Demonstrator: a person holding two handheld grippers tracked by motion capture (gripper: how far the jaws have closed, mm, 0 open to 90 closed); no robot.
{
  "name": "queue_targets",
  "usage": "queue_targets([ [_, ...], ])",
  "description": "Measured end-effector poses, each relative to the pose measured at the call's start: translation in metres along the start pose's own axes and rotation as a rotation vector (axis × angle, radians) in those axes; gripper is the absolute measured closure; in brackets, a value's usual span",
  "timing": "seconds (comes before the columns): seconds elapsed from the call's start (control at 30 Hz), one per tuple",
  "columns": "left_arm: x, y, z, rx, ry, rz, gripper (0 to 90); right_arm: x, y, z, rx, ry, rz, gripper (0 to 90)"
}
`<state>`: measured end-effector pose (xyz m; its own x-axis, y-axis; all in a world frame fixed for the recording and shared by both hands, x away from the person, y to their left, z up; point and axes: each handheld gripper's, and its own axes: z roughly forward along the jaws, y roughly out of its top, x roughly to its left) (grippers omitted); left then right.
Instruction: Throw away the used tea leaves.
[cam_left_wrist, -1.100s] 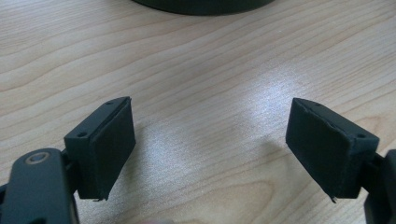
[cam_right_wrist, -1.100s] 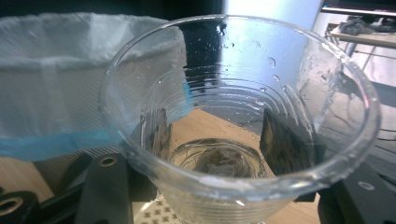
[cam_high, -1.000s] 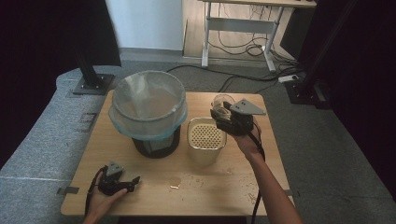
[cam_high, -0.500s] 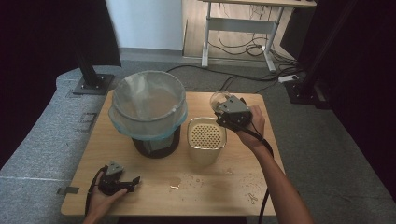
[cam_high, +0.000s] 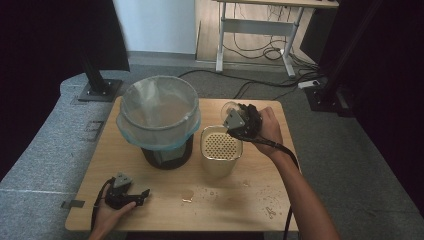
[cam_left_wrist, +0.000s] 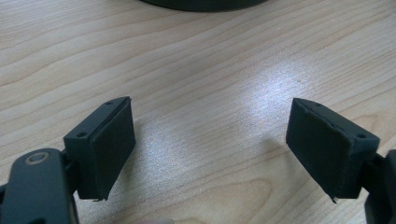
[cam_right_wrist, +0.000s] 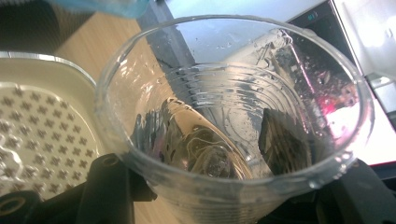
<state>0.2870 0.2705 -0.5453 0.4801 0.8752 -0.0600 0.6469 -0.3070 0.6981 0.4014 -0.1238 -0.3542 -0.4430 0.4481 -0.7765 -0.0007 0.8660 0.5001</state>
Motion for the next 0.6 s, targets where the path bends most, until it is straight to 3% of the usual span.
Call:
queue_targets([
  [0.1, 0.000, 0.000, 0.000, 0.002, -0.001, 0.003, 15.4, 0.007, 0.000, 0.005, 0.026, -0.026, -0.114, 41.8],
  [0.13, 0.000, 0.000, 0.000, 0.002, -0.001, 0.003, 15.4, 0.007, 0.000, 0.005, 0.026, -0.026, -0.114, 41.8],
  [0.17, 0.000, 0.000, 0.000, 0.003, -0.001, 0.001, 15.4, 0.012, 0.000, 0.008, 0.042, -0.031, -0.168, 41.9],
  [0.33, 0.001, 0.000, 0.000, 0.001, -0.002, 0.001, 15.3, 0.023, 0.001, 0.014, 0.083, -0.057, -0.335, 41.9],
  [0.5, 0.001, 0.000, 0.000, 0.000, -0.004, -0.001, 15.3, 0.032, 0.004, 0.018, 0.110, -0.085, -0.476, 42.1],
  [0.6, 0.001, 0.000, 0.000, 0.000, -0.005, 0.000, 15.3, 0.038, 0.005, 0.019, 0.121, -0.098, -0.529, 42.2],
])
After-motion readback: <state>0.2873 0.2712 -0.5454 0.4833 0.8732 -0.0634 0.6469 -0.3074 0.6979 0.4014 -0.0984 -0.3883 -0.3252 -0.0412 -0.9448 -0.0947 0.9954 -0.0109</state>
